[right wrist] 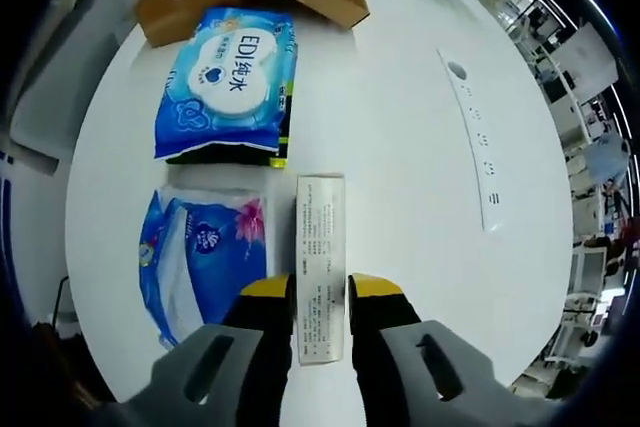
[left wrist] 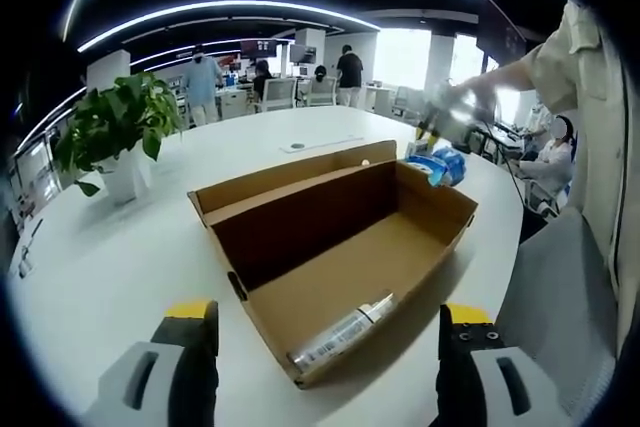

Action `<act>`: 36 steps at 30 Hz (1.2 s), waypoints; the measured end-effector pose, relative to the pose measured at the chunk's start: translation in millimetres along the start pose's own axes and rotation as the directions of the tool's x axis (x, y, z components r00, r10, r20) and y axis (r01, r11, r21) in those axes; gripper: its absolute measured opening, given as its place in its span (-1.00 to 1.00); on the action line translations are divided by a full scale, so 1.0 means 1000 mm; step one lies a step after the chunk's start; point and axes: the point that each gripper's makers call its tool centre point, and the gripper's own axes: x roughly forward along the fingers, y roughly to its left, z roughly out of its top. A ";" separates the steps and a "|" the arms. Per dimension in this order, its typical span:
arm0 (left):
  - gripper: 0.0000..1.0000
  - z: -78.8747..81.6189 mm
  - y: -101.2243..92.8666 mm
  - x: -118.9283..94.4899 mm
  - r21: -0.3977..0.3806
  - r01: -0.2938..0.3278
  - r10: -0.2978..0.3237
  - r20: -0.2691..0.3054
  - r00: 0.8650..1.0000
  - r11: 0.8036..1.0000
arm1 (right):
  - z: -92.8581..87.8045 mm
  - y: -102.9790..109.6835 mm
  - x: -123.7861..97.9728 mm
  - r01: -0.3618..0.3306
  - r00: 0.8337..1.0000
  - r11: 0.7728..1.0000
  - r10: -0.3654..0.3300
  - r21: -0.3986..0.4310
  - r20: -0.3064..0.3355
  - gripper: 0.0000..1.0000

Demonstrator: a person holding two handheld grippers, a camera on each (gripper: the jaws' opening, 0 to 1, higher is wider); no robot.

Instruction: Operate the shoe box by opening the lid, removing the specified soft item, and placing it in the target area until the item is outside and the box remains undamaged.

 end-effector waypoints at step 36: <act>0.64 0.022 0.008 0.010 0.110 0.102 -0.091 -0.097 0.991 0.989 | 0.039 0.036 -0.068 0.124 0.966 0.922 -0.196 0.368 0.167 0.35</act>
